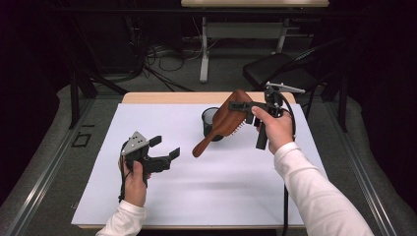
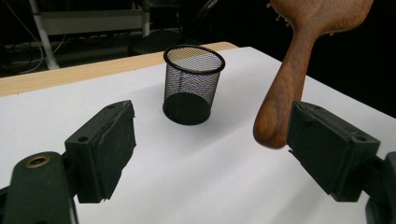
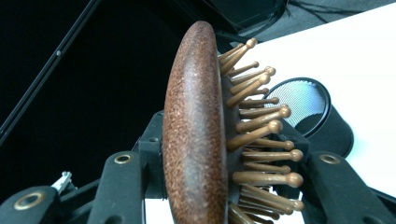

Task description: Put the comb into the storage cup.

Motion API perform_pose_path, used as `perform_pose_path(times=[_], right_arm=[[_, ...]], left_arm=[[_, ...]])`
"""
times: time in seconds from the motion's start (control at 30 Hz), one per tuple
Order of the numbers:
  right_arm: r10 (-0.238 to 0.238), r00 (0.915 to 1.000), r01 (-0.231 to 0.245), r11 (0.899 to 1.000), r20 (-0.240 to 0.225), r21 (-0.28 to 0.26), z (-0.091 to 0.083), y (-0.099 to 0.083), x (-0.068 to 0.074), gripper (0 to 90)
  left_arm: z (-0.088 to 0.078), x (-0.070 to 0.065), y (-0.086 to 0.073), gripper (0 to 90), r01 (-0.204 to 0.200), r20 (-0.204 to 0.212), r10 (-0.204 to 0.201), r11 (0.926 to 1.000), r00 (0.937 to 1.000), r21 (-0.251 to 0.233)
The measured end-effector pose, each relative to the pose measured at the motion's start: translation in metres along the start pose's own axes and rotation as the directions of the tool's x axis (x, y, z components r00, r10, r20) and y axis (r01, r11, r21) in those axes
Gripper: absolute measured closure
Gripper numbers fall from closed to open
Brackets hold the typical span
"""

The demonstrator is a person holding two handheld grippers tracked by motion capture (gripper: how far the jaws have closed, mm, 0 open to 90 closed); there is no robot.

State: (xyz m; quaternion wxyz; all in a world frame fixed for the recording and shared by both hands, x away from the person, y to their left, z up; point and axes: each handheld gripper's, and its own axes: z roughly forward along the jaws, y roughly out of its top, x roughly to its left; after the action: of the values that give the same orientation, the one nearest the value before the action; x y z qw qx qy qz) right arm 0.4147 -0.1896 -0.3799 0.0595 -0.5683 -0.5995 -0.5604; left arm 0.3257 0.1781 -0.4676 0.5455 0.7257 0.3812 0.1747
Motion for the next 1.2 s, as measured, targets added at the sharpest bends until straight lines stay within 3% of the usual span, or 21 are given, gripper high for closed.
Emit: perform_pose_path(times=[0.8, 1.2], right_arm=[[0.024, 0.9951, -0.014, 0.994, 0.096, -0.111, -0.003, 0.036, -0.005, 49.8], [0.032, 0.9885, -0.005, 0.984, 0.147, -0.180, 0.003, 0.047, -0.006, 49.7]], left_arm=[[0.003, 0.000, -0.002, 16.0, -0.001, 0.015, 0.001, 0.9999, 0.9999, 0.017], [0.004, 0.001, -0.002, 16.0, 0.001, 0.022, -0.002, 0.9998, 0.9998, 0.020]])
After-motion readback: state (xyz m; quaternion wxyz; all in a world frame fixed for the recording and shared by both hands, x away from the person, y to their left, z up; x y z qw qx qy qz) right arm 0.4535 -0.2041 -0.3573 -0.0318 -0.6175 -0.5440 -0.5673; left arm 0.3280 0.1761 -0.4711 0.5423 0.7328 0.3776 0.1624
